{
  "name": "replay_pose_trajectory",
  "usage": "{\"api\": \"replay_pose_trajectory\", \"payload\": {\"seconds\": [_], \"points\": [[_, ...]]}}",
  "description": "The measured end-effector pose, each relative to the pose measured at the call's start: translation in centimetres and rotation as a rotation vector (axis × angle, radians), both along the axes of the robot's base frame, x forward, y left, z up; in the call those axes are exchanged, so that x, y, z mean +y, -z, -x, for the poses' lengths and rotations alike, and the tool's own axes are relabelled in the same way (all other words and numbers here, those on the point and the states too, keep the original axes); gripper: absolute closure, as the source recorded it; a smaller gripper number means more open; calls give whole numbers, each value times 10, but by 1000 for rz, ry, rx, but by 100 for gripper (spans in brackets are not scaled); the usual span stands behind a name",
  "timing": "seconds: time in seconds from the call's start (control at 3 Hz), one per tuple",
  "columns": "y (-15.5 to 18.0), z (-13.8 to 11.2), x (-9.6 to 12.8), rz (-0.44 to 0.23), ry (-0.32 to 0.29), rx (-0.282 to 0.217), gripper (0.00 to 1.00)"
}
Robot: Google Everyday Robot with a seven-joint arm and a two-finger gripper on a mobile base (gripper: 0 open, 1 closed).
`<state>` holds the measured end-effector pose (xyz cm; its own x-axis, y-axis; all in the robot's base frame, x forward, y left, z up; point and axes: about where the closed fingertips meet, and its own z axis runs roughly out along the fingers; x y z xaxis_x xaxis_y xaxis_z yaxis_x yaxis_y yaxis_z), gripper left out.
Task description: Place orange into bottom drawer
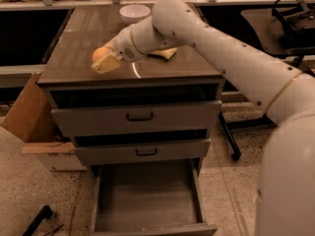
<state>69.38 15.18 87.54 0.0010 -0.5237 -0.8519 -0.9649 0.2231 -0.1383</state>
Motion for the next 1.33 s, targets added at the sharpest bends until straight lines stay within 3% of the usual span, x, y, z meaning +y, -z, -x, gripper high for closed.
{"api": "replay_pose_trajectory", "payload": {"seconds": [0.33,0.67,1.33], "points": [[-4,42,-18,15,-30,13,100],[-3,43,-18,15,-31,13,100],[33,95,-28,7,-55,-4,100]]}}
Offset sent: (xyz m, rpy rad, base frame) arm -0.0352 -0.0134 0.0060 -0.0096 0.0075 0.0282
